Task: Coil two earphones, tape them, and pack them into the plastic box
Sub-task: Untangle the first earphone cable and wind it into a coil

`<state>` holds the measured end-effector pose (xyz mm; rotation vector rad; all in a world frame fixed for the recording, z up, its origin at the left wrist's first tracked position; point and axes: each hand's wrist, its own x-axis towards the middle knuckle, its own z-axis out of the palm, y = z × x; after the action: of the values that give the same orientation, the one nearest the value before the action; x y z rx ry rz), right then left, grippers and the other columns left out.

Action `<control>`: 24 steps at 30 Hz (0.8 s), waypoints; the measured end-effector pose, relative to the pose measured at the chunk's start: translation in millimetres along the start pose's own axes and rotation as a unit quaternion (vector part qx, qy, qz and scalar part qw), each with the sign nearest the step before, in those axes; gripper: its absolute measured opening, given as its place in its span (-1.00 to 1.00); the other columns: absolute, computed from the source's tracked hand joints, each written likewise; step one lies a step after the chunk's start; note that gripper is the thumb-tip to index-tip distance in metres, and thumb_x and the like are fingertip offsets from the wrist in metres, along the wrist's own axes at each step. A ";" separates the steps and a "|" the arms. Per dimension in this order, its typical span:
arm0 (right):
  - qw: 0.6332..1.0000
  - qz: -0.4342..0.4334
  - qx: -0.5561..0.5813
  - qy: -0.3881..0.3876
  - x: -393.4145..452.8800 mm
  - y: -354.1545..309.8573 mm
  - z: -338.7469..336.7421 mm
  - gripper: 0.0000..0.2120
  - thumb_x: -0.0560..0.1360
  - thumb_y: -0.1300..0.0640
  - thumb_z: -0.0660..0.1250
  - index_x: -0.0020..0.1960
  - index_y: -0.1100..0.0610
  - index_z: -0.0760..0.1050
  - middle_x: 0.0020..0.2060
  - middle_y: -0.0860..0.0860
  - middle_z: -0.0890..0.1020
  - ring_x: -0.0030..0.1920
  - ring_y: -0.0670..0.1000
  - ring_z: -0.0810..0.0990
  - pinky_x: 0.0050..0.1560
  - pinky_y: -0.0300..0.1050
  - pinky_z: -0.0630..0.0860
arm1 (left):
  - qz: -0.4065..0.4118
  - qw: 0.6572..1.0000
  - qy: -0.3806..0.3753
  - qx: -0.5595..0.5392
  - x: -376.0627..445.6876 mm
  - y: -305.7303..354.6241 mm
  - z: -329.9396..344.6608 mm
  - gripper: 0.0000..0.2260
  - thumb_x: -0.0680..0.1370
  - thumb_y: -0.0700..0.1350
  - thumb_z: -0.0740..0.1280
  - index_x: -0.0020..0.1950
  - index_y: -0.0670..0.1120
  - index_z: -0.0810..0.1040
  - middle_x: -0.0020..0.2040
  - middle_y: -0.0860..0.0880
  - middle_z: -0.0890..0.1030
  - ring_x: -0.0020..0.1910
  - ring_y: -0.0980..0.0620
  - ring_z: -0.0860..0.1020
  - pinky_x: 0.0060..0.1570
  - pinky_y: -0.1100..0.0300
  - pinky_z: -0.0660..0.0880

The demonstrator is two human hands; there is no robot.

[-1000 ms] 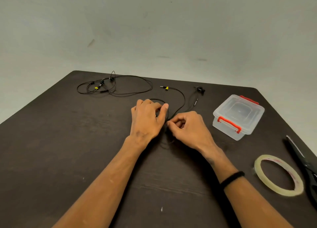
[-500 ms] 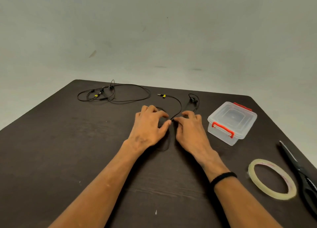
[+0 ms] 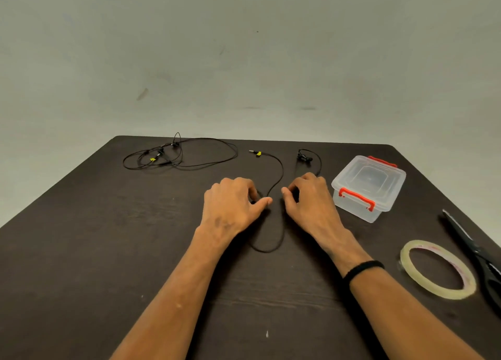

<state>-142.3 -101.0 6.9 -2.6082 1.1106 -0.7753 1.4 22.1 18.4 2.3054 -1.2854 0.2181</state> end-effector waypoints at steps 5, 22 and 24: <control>0.999 -0.028 -0.001 -0.043 -0.4 6.8 -11.2 -0.74 0.66 0.22 0.28 0.27 0.13 0.67 0.19 0.09 0.62 0.21 0.09 0.51 0.17 -0.19 0.39 | -0.029 0.999 -0.025 0.013 0.6 -9.6 -12.4 -0.68 0.46 0.33 0.44 -0.01 0.12 0.66 -0.11 0.07 0.70 -0.02 -0.07 0.67 -0.14 0.13 0.43; 0.991 -0.086 -0.062 -0.084 1.4 0.8 -11.0 -0.85 0.68 0.05 0.28 0.16 0.08 0.57 0.17 0.05 0.56 0.21 0.15 0.45 0.17 0.14 0.49 | 0.075 0.994 -0.064 -0.048 -2.8 20.9 2.1 -0.70 0.61 0.17 0.35 0.21 0.02 0.67 0.02 0.01 0.66 0.11 -0.03 0.56 0.14 -0.04 0.56; 0.987 -0.092 -0.073 -0.105 3.0 0.7 -16.2 -0.80 0.69 0.03 0.28 0.24 0.05 0.59 0.23 0.04 0.55 0.26 0.14 0.43 0.21 0.10 0.47 | 0.070 0.995 -0.064 -0.013 -4.6 19.6 5.4 -0.78 0.62 0.09 0.37 0.19 0.02 0.64 0.09 -0.01 0.60 0.19 -0.07 0.51 0.17 -0.04 0.52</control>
<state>-149.7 -103.3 21.4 -2.8665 0.9088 -0.4520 -17.9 14.3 18.6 2.2398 -1.5054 0.1012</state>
